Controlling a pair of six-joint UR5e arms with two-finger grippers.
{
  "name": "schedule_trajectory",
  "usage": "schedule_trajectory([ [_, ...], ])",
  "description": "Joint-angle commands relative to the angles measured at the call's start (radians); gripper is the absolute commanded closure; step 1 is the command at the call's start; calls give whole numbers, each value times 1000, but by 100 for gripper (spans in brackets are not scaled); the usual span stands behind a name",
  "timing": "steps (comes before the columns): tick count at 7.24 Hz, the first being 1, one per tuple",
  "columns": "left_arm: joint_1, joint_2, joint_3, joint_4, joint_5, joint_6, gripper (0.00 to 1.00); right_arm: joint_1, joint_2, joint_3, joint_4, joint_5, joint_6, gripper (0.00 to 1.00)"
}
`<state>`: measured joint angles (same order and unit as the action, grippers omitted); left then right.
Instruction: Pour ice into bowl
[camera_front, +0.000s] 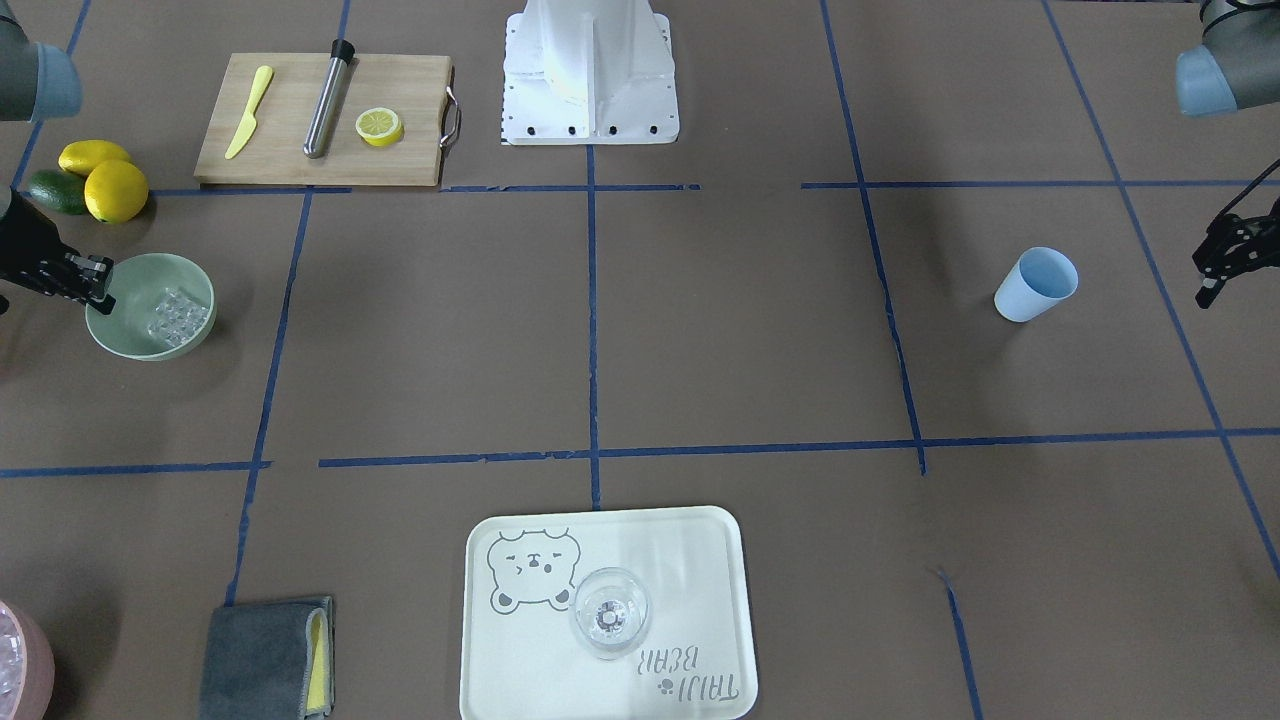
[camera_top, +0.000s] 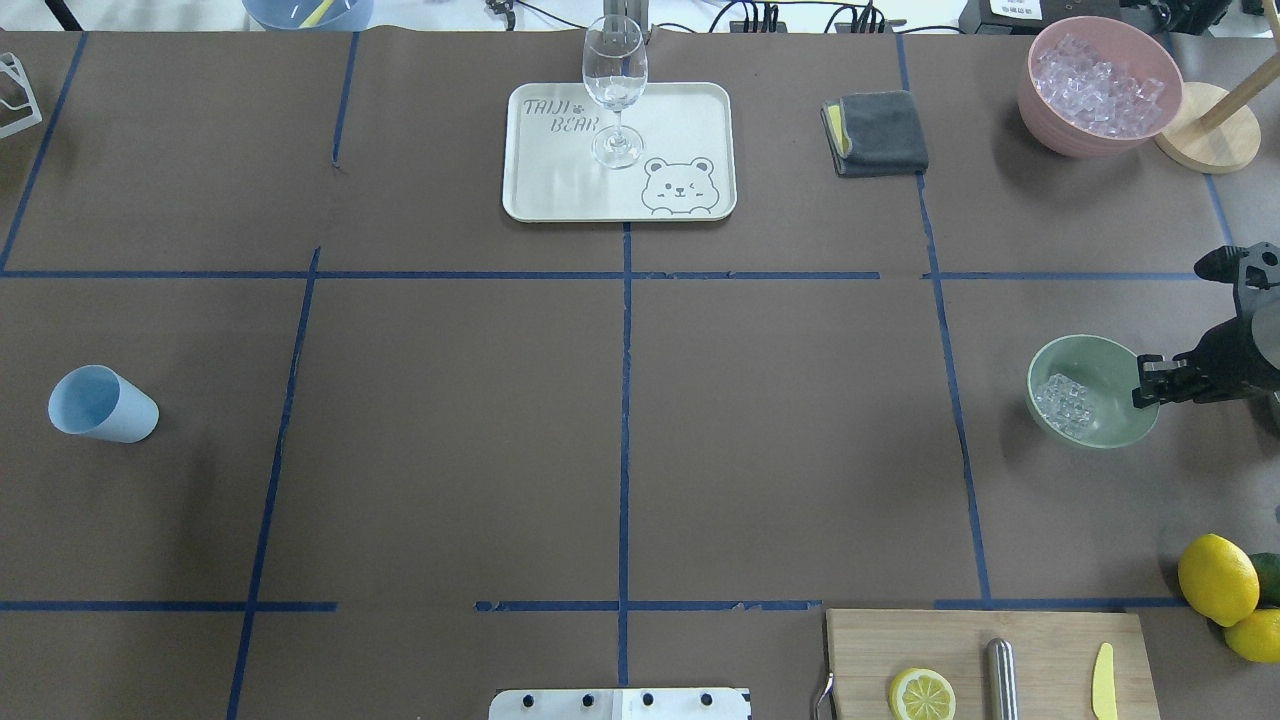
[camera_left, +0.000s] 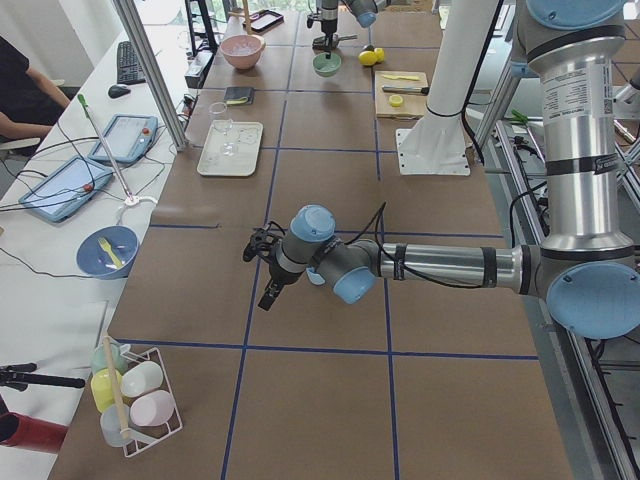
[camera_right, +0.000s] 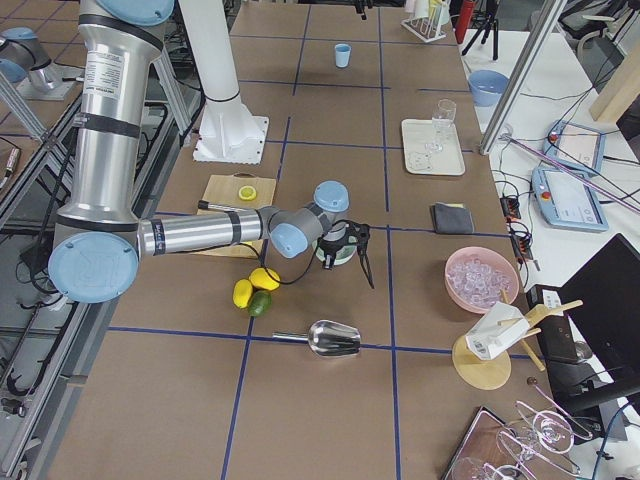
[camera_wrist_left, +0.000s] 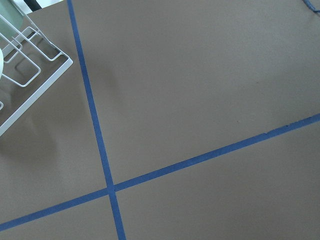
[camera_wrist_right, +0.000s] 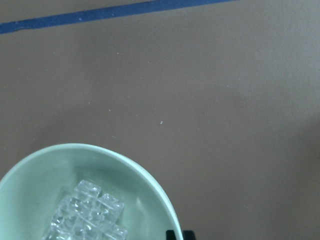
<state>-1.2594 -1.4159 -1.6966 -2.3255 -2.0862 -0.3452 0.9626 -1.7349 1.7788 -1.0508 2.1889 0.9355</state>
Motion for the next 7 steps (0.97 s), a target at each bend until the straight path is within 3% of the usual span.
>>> schedule_trajectory([
  [1, 0, 0, 0, 0, 2, 0, 0, -1, 9, -35, 37, 2, 11, 100],
  [2, 0, 0, -2, 0, 2, 0, 0, -1, 14, -45, 38, 2, 11, 66],
  [3, 0, 0, -2, 0, 2, 0, 0, -2, 15, -42, 43, 0, 12, 1],
  [6, -2, 0, -3, 2, 0, 0, 0, 30, 0, -32, 115, 11, -7, 0],
  [7, -2, 0, -2, 3, -2, 3, 0, 110, 3, -22, 109, 87, -47, 0],
])
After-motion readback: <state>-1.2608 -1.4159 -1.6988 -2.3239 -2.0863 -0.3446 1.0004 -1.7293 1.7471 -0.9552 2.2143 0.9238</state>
